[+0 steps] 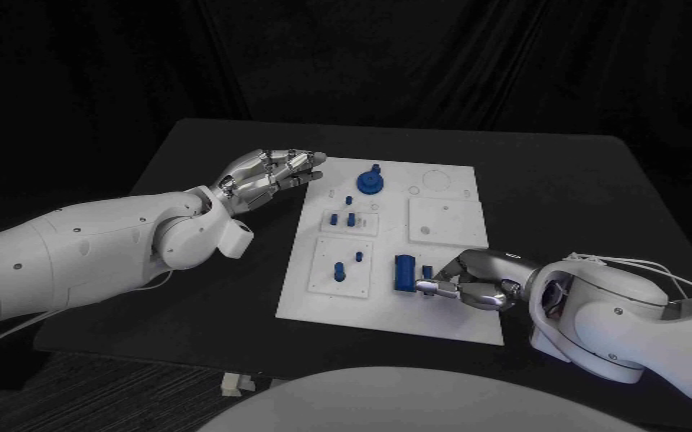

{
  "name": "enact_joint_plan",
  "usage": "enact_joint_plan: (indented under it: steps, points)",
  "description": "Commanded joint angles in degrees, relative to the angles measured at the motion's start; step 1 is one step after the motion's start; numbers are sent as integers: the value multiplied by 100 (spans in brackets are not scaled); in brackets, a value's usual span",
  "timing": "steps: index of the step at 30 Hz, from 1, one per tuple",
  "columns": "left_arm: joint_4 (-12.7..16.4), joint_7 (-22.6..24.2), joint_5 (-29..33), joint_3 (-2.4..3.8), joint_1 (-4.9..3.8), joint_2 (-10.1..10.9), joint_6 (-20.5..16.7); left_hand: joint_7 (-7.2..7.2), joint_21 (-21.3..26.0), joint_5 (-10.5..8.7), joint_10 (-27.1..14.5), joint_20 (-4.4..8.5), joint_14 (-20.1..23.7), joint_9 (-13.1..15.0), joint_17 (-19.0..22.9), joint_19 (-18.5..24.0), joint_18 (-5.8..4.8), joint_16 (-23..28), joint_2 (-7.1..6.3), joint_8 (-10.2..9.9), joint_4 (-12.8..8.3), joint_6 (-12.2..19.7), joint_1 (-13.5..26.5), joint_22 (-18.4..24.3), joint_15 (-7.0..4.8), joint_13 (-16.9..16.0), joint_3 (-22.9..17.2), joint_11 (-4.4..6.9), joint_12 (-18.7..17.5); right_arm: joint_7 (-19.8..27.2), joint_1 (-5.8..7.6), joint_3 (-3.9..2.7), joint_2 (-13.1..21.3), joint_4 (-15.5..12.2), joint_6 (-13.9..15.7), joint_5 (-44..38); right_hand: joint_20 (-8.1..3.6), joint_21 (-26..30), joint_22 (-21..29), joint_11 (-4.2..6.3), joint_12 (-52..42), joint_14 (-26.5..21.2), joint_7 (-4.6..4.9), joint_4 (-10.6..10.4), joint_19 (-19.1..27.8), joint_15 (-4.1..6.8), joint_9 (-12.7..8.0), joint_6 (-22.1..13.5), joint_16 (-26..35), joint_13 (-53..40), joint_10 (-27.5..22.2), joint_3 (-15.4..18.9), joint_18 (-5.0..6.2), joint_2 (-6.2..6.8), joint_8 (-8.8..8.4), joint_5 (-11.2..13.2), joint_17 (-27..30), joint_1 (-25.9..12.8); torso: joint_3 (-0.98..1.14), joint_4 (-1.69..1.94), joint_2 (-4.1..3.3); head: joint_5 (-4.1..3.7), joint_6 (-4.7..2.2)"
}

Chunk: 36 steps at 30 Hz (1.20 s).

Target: Assemble the parts on the task board

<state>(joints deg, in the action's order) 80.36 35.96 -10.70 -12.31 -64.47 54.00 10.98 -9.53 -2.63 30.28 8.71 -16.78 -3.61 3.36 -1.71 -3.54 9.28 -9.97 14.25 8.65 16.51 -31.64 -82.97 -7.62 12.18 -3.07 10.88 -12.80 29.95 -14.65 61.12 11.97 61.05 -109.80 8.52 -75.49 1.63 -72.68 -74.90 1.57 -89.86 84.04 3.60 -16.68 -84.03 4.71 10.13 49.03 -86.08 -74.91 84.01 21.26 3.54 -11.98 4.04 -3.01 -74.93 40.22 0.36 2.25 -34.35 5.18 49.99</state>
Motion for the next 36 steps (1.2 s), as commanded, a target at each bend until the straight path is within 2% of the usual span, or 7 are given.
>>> enact_joint_plan:
  steps: [1, 13, 23, 29, 33, 35, 36]
  points:
    - [11, 56, 12, 5, 9, -6, 44, -336, -19, 27, 48, -6, -29, 6, -6, -35, -78, -31, 17, 27, 1, -46, -47, 11, 7, -7, -25, 3, 3, -248, -16, 0, -5, 12, -91, -106, -15, 23, -1104, -66, -14, 373, 49, -1, -398, -25, -34, -20, -18, -1509, 599, 59, -57, -48, -25, 28, -39, 60, 0, 0, 2, -6, 1]
    - [14, 58, 12, 5, 13, -4, 46, -337, -17, 27, 50, -6, -28, 6, -6, -33, -79, -31, 18, 28, 1, -47, -47, 15, 8, -7, -26, 2, 6, 146, -14, -1, 92, -43, 293, -55, 33, -64, -1120, -155, -14, 386, 84, 6, -399, -100, -97, 133, -43, -1509, 599, 218, -75, -105, 55, 27, -113, 131, 1, 0, 1, 13, 1]
    - [19, 233, 12, 5, 14, 8, -8, -340, -31, 20, 81, -4, -42, 11, -10, -52, -87, -61, -12, 49, 2, -95, -43, -14, 11, -10, -11, 0, 39, 1749, 133, -3, 344, -214, 2020, 1313, 90, 213, -1042, -179, -14, 302, 93, 28, -337, -135, -20, 1242, 74, -1509, 599, 374, -16, -244, 499, -16, 316, 536, 0, 1, 2, 23, 1]
    - [71, 666, 12, 5, 14, 47, -202, -317, -86, -16, 266, 5, -132, 29, -20, -129, -74, -171, -119, 156, 24, -332, 61, -94, -14, -22, 94, 33, 174, 3057, 682, -4, 375, -89, 2963, 3254, 37, 4342, 365, -65, 2186, -578, 49, 11, 557, -49, -45, 1382, 2259, 201, -139, 484, 590, -295, 398, -290, 4126, 911, -8, -2, 48, -52, 1]
    - [110, 1056, 12, 6, 13, 45, -478, -268, -53, -95, 378, 41, -150, 27, -17, -71, -35, -176, -165, 184, 35, -414, 230, -21, -87, -25, 205, 104, 216, 3818, 941, -4, 303, 141, 3205, 4401, 287, 6220, 1716, -315, 5805, -1220, 221, 15, 1301, -317, -119, 1297, 4522, 2865, -1540, 512, 698, -250, 262, -563, 5789, 1061, -18, 1, 65, -71, 1]
    - [112, 1283, 12, 6, 13, 21, -651, -204, -13, -205, 376, 89, -103, 9, -7, -3, 6, -105, -194, 128, 34, -318, 336, 54, -174, -18, 281, 183, 142, 4057, 993, -3, 246, 282, 3036, 4777, 947, 6898, 3447, -849, 7426, -2163, 284, 31, 2503, -932, -314, 921, 6560, 4537, -2521, 483, 733, -175, 42, -616, 6663, 1264, -18, 3, 68, -72, 1]
    - [112, 1384, 12, 6, 13, 9, -736, -125, 13, -385, 293, 142, -10, -13, 6, 42, 55, 13, -222, 13, 32, -97, 466, 101, -288, -8, 367, 272, -27, 4114, 996, -3, 221, 341, 2929, 4902, 1122, 6923, 3704, -1171, 7855, -3017, 212, 30, 3233, -1248, -407, 563, 7065, 4782, -3263, 452, 453, -181, 151, -578, 6868, 1326, -19, 11, 63, -80, 1]
